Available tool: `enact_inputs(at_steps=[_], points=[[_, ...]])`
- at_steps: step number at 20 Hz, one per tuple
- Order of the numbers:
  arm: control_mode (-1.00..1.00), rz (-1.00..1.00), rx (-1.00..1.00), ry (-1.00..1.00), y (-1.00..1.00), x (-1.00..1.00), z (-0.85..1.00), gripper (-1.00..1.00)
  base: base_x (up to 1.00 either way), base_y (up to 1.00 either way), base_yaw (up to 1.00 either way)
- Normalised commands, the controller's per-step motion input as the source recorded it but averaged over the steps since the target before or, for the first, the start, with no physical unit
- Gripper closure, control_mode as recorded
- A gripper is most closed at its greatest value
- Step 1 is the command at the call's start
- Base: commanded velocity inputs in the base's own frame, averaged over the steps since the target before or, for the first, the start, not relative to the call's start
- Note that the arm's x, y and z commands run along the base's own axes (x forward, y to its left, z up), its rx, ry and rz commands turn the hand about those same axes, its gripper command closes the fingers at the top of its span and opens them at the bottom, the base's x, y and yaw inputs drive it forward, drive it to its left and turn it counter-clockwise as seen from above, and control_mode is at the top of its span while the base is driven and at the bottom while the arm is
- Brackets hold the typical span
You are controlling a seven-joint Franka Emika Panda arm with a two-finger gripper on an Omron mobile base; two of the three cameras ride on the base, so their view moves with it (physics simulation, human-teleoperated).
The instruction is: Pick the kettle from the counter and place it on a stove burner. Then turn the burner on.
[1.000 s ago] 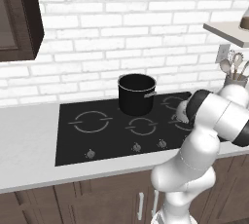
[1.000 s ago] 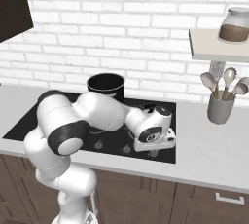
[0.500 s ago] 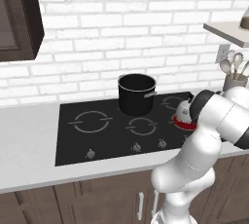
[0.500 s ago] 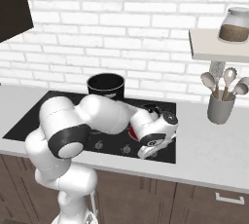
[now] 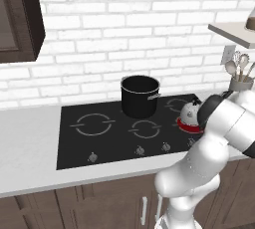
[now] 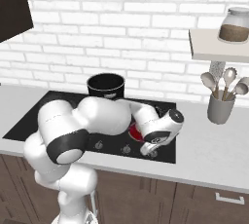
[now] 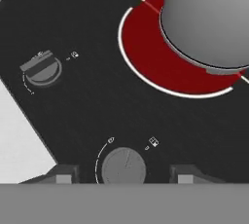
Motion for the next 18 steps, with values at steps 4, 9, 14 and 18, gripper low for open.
enact_inputs(at_steps=[4, 9, 14, 18], points=[[-1.00, 0.00, 0.12, -0.19, -0.30, -0.08, 0.92, -1.00, 0.00, 0.00, 0.00], [-1.00, 0.00, 0.27, -0.43, -0.92, -0.86, 0.92, -1.00, 0.00, 0.00, 0.00], [-1.00, 0.00, 0.30, -0.76, -0.80, -1.00, 0.81, -1.00, 0.00, 0.00, 0.00], [-1.00, 0.00, 0.11, -0.45, -0.22, -0.50, 0.31, -1.00, 0.00, 0.00, 0.00]])
